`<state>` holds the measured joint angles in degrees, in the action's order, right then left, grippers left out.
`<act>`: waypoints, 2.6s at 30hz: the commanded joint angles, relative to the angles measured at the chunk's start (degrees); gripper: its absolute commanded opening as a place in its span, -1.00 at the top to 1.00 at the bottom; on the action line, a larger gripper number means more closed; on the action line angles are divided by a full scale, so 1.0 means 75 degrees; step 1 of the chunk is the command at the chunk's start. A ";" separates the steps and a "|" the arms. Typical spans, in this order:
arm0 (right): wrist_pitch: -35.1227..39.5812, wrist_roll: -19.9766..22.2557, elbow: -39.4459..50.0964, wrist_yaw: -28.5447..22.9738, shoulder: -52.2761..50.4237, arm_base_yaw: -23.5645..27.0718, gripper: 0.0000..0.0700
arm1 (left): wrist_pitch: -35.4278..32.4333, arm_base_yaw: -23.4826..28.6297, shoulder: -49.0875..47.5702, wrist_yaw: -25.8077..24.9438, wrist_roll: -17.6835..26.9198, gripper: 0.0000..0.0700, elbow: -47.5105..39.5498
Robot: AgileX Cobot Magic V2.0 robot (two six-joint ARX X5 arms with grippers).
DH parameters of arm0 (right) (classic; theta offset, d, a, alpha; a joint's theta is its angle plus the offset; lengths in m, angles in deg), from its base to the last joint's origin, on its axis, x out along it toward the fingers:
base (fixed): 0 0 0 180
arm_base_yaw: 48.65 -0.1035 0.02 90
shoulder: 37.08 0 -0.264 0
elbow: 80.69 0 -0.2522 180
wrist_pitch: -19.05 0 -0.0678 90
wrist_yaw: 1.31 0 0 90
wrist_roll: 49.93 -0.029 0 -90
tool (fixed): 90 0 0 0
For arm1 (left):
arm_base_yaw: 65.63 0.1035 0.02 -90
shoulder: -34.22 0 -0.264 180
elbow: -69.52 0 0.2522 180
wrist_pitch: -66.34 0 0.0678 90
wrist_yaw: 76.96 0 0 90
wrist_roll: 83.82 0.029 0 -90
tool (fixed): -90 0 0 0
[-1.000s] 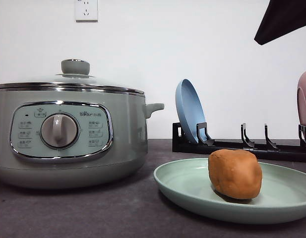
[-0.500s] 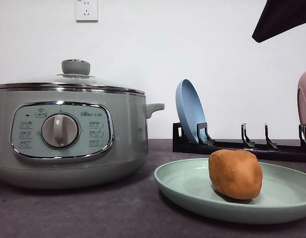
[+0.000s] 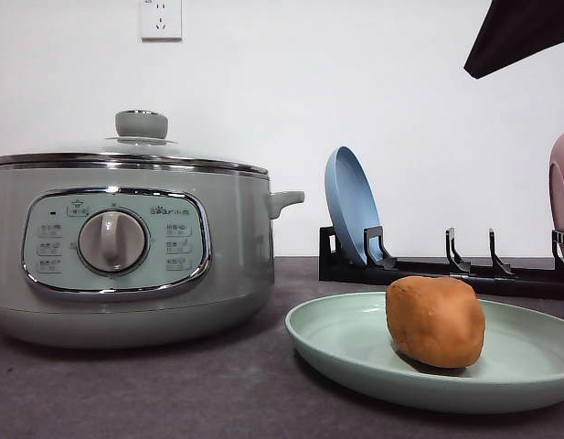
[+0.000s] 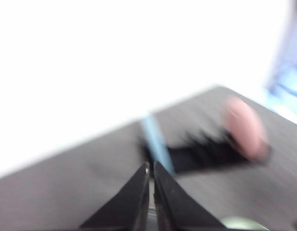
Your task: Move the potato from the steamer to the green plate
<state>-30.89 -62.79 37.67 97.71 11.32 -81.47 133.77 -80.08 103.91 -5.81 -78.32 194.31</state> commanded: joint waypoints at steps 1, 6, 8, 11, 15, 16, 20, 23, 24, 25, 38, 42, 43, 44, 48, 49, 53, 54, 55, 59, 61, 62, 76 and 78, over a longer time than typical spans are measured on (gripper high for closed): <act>0.0079 0.0061 -0.0111 -0.0003 0.0044 -0.0035 1.00 | -0.0338 0.0399 -0.0381 -0.0003 0.0157 0.97 -0.0571; 0.0080 0.0061 -0.0111 -0.0003 0.0044 -0.0035 1.00 | -0.1973 0.1573 -0.2226 0.0161 0.0299 0.97 -0.3110; 0.0080 0.0061 -0.0111 -0.0003 0.0044 -0.0035 1.00 | -0.2749 0.1871 -0.2936 0.0553 0.0320 0.97 -0.4185; 0.0079 0.0061 -0.0111 -0.0003 0.0044 -0.0035 1.00 | -0.3867 0.2137 -0.3924 0.1089 0.0314 0.97 -0.5758; 0.0080 0.0061 -0.0111 -0.0002 0.0044 -0.0035 1.00 | -0.4918 0.2326 -0.5113 0.1577 0.0311 0.97 -0.7703; 0.0080 0.0061 -0.0111 -0.0003 0.0044 -0.0035 1.00 | -0.5100 0.2357 -0.5381 0.1706 0.0305 0.97 -0.8142; 0.0080 0.0061 -0.0111 -0.0003 0.0044 -0.0035 1.00 | -0.5634 0.2442 -0.6328 0.2199 0.0033 0.97 -0.9710; 0.0082 0.0061 -0.0111 -0.0003 0.0044 -0.0035 1.00 | -0.5779 0.2475 -0.6922 0.2482 -0.0147 0.97 -1.0693; 0.0082 0.0061 -0.0111 -0.0003 0.0044 -0.0035 1.00 | -0.5779 0.2482 -0.7103 0.2533 -0.0170 0.97 -1.0987; 0.0082 0.0061 -0.0111 -0.0003 0.0044 -0.0035 1.00 | -0.5779 0.2483 -0.7261 0.2553 -0.0178 0.97 -1.1245; 0.0082 0.0061 -0.0111 -0.0003 0.0044 -0.0035 1.00 | -0.5672 0.2483 -0.8903 0.2564 -0.0373 0.97 -1.3798; 0.0080 0.0061 -0.0111 -0.0003 0.0044 -0.0035 1.00 | -0.5667 0.2483 -0.9099 0.2564 -0.0373 0.97 -1.4147; 0.0081 0.0061 -0.0111 -0.0003 0.0044 -0.0035 1.00 | -0.5668 0.2483 -0.9148 0.2564 -0.0373 0.97 -1.4230; 0.0080 0.0061 -0.0111 -0.0003 0.0044 -0.0035 1.00 | -0.5668 0.2483 -0.9197 0.2564 -0.0373 0.97 -1.4312; 0.0080 0.0061 -0.0111 -0.0003 0.0044 -0.0035 1.00 | -0.5564 0.2483 -0.9270 0.2564 -0.0371 0.97 -1.4521; 0.0080 0.0061 -0.0111 -0.0003 0.0044 -0.0035 1.00 | -0.5495 0.2483 -0.9270 0.2564 -0.0369 0.97 -1.4543; 0.0079 0.0061 -0.0111 -0.0003 0.0044 -0.0035 1.00 | -0.5335 0.2483 -0.9270 0.2572 -0.0363 0.97 -1.4582; 0.0080 0.0061 -0.0111 -0.0003 0.0044 -0.0035 1.00 | -0.5335 0.2483 -0.9270 0.2573 -0.0364 0.97 -1.4582; 0.0080 0.0061 -0.0111 -0.0003 0.0044 -0.0035 1.00 | -0.5336 0.2483 -0.9270 0.2573 -0.0365 0.97 -1.4582; 0.0081 0.0061 -0.0111 -0.0003 0.0044 -0.0035 1.00 | -0.5339 0.2482 -0.9270 0.2573 -0.0373 0.97 -1.4582; 0.0082 0.0061 -0.0111 -0.0003 0.0044 -0.0035 1.00 | -0.5337 0.2483 -0.9270 0.2573 -0.0373 0.97 -1.4582; 0.0080 0.0061 -0.0111 -0.0003 0.0044 -0.0035 1.00 | -0.5336 0.2483 -0.9270 0.2573 -0.0373 0.97 -1.4582; 0.0080 0.0061 -0.0111 -0.0003 0.0044 -0.0035 1.00 | -0.5333 0.2483 -0.9270 0.2573 -0.0373 0.97 -1.4582; 0.0079 0.0061 -0.0111 -0.0003 0.0044 -0.0035 1.00 | -0.5336 0.2483 -0.9270 0.2573 -0.0373 0.97 -1.4582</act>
<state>-30.88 -62.79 37.67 97.71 11.32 -81.47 92.33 -61.62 34.49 13.36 -80.56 85.76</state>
